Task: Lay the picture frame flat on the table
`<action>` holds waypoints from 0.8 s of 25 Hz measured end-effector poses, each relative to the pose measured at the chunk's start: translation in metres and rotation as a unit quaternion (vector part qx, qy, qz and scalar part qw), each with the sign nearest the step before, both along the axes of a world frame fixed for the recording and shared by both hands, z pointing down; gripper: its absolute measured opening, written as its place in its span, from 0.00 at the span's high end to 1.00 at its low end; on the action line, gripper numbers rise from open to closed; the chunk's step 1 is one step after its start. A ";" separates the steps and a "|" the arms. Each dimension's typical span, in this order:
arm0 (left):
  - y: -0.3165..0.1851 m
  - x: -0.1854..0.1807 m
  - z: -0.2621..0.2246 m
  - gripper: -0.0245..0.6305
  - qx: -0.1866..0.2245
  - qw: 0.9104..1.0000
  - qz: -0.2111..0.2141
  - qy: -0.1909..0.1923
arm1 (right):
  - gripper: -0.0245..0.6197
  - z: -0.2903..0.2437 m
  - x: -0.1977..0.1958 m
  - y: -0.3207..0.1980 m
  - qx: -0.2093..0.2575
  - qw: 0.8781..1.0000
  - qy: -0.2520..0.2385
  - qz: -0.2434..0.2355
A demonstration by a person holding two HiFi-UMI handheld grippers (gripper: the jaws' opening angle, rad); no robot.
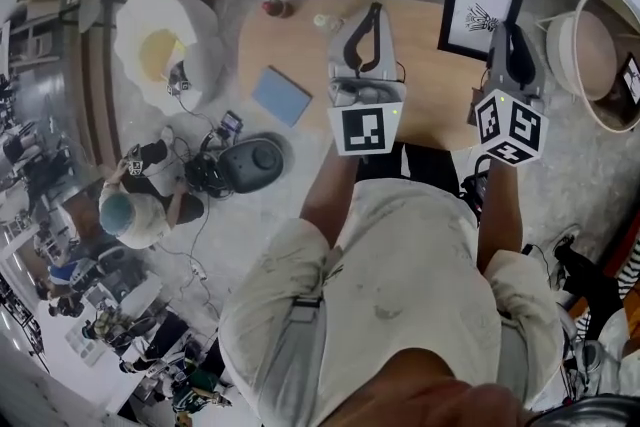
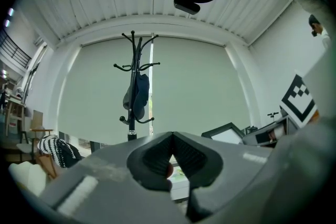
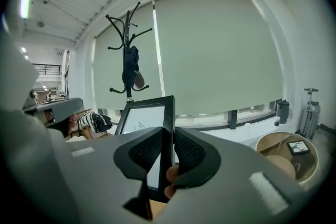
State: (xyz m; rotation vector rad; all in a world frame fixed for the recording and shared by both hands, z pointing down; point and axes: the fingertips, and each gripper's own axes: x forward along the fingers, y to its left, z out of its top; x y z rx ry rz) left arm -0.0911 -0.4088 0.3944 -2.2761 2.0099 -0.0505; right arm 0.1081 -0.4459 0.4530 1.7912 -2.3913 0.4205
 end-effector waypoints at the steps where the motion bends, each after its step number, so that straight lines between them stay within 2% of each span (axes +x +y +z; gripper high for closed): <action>1: 0.001 -0.003 0.006 0.96 -0.002 1.000 -0.001 0.001 | 0.85 0.011 -0.004 0.000 -0.009 1.000 0.001 -0.002; 11: 0.003 -0.033 0.054 0.96 -0.026 0.999 -0.017 0.009 | 0.85 0.113 -0.054 -0.002 -0.108 0.994 0.019 -0.030; 20: 0.014 -0.067 0.090 0.96 -0.046 0.998 -0.052 0.013 | 0.85 0.208 -0.100 0.010 -0.199 0.977 0.047 -0.070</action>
